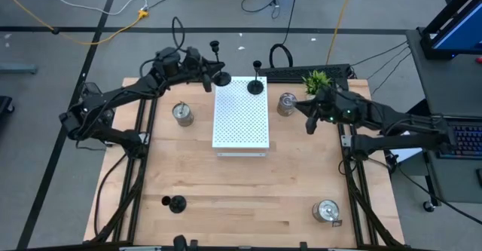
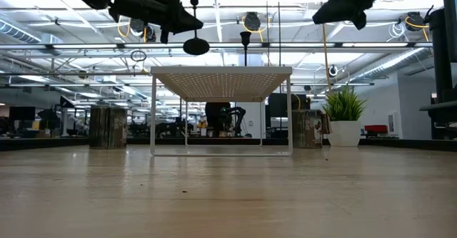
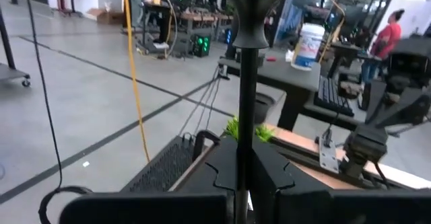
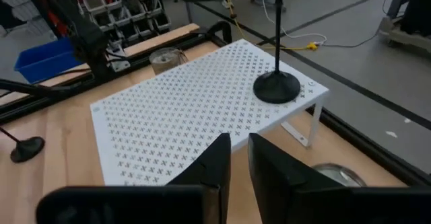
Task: Pick & Place candle stick holders
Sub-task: Put the right black candle holder on the shelf
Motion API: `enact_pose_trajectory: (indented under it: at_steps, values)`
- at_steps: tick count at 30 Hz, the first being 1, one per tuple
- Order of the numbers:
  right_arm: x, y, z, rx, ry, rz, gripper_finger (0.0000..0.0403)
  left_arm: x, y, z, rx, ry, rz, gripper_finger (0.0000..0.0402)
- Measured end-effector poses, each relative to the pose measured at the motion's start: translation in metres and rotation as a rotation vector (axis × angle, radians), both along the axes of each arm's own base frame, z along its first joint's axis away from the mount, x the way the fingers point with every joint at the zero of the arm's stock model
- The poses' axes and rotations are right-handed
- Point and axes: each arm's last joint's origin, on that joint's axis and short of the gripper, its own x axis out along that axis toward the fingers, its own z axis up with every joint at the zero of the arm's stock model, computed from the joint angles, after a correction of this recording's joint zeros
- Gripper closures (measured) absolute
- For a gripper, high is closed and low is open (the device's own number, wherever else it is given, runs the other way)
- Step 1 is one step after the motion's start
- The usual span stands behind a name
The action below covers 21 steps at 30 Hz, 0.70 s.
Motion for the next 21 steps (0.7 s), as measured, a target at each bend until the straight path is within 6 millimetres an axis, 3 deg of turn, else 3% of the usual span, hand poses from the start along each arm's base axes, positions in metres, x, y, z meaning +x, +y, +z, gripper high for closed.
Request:
enact_pose_trajectory:
  at_steps: [11, 21]
  values:
    - [-0.007, 0.002, -0.01, 0.001, 0.001, 0.004, 0.036, 0.011, 0.012, -0.012, 0.006, -0.045, 0.006, 0.0389]
    - [-0.007, 0.003, -0.01, 0.005, 0.002, 0.029, 0.036, 0.009, 0.019, -0.013, 0.005, -0.056, -0.02, 0.0389]
